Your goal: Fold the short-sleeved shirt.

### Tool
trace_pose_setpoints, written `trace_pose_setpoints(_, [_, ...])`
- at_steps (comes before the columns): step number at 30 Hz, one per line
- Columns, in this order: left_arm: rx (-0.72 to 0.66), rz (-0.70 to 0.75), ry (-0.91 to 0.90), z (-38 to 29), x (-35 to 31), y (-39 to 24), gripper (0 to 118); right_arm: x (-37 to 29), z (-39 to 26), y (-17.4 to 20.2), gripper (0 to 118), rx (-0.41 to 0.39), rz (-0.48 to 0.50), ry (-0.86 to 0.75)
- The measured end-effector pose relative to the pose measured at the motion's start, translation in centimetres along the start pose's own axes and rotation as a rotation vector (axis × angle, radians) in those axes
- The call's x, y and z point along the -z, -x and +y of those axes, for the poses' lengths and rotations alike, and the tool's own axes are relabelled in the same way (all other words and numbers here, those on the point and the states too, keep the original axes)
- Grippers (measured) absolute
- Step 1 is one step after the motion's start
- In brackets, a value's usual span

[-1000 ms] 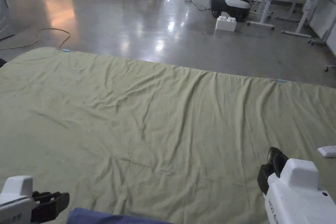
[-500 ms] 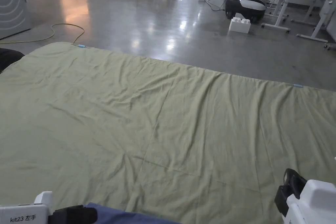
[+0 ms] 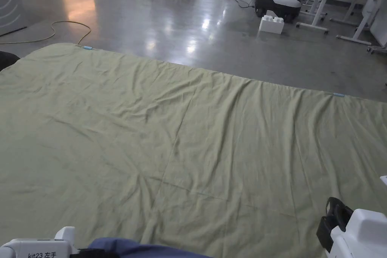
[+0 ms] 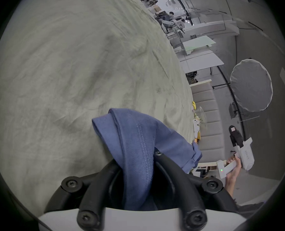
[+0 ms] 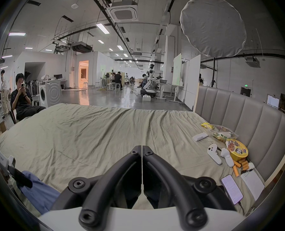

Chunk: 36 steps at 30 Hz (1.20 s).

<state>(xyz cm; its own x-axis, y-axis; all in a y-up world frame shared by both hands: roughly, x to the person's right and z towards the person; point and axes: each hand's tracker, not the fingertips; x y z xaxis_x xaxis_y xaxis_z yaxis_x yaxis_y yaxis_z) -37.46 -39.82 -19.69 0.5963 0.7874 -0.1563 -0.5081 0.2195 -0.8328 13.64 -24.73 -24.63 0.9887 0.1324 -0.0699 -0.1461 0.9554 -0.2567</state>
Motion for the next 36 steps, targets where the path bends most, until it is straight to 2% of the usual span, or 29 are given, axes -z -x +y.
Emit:
trace_pose_setpoints(3, [0.073, 0.039, -0.021, 0.1, -0.7, -1.6, 14, 0.0, 0.1, -0.1, 2, -0.009, 0.004, 0.001])
trace_pose_setpoints(7, [0.080, 0.017, -0.061, 0.7, -2.7, -3.2, 13, 0.1, 0.3, -0.2, 2, -0.014, 0.006, -0.004])
trace_pose_setpoints(11, [0.149, 0.105, -0.123, 1.5, -5.4, -4.5, 13, 0.1, 0.5, -0.4, 2, -0.016, 0.010, -0.010])
trace_pose_setpoints(16, [0.146, 0.199, -0.185, 2.3, -9.1, -5.7, 13, 0.1, 0.5, -0.4, 2, -0.014, 0.021, -0.013])
trace_pose_setpoints(19, [0.185, 0.325, -0.173, 2.1, -9.5, -6.8, 13, 0.2, 0.3, -0.1, 2, -0.011, 0.031, -0.011])
trace_pose_setpoints(22, [0.173, 0.351, -0.155, 1.6, -8.8, -8.3, 13, 0.4, 0.0, 0.3, 2, -0.006, 0.044, -0.008])
trace_pose_setpoints(25, [0.162, 0.323, -0.133, 1.0, -8.0, -10.5, 13, 0.4, -0.2, 0.7, 2, -0.003, 0.056, -0.004])
trace_pose_setpoints(31, [0.111, 0.057, -0.075, -0.8, -5.6, -14.9, 13, 0.5, -0.5, 0.8, 2, 0.003, 0.067, 0.000])
trace_pose_setpoints(36, [0.119, 0.069, -0.029, -2.1, 0.0, -16.9, 14, 0.4, -0.8, 0.3, 2, 0.017, 0.059, 0.007])
